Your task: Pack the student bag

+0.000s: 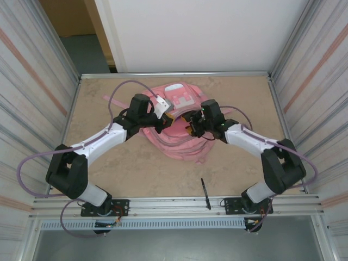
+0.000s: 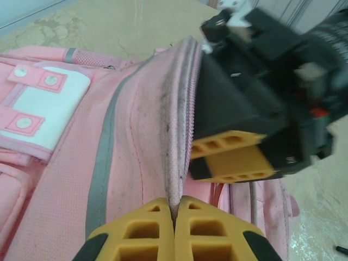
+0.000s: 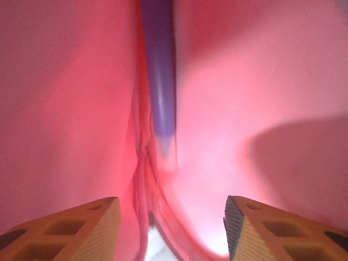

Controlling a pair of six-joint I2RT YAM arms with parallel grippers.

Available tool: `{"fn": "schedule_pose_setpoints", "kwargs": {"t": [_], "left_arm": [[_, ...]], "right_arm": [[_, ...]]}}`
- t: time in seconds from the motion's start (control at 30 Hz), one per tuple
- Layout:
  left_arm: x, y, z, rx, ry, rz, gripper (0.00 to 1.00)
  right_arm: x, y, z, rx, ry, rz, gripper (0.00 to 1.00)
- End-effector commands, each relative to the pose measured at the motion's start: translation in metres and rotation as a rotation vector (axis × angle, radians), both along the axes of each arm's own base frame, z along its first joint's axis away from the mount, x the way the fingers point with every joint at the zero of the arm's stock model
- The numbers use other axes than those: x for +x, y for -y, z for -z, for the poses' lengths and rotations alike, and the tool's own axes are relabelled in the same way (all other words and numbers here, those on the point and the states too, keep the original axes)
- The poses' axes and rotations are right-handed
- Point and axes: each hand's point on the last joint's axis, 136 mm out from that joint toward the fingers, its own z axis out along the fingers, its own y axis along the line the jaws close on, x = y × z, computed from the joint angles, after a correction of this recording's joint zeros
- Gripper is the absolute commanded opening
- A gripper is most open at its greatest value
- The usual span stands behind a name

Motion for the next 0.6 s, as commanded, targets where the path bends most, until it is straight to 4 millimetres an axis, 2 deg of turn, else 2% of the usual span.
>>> {"fn": "schedule_pose_setpoints", "kwargs": {"t": [0.0,0.13,0.3,0.37,0.47,0.57], "left_arm": [[0.005,0.0,-0.019,-0.049,0.061,0.022,0.0],[0.012,-0.004,-0.017,-0.045,0.054,0.008,0.0],[0.014,-0.003,-0.013,-0.034,0.049,0.012,0.0],[0.014,-0.003,-0.013,-0.037,0.045,0.011,0.0],[0.015,-0.005,-0.008,-0.027,0.043,0.005,0.0],[0.016,-0.005,-0.003,-0.019,0.027,-0.003,0.0]], "right_arm": [[-0.031,0.023,-0.023,-0.129,0.101,-0.123,0.53],[-0.071,0.055,-0.018,-0.331,0.144,-0.261,0.56],[-0.125,0.092,0.012,-0.601,0.089,-0.448,0.58],[-0.144,0.096,0.021,-0.658,0.086,-0.538,0.59],[-0.162,0.103,0.028,-0.759,0.081,-0.609,0.6],[-0.183,0.11,0.05,-0.835,0.0,-0.662,0.58]]}}
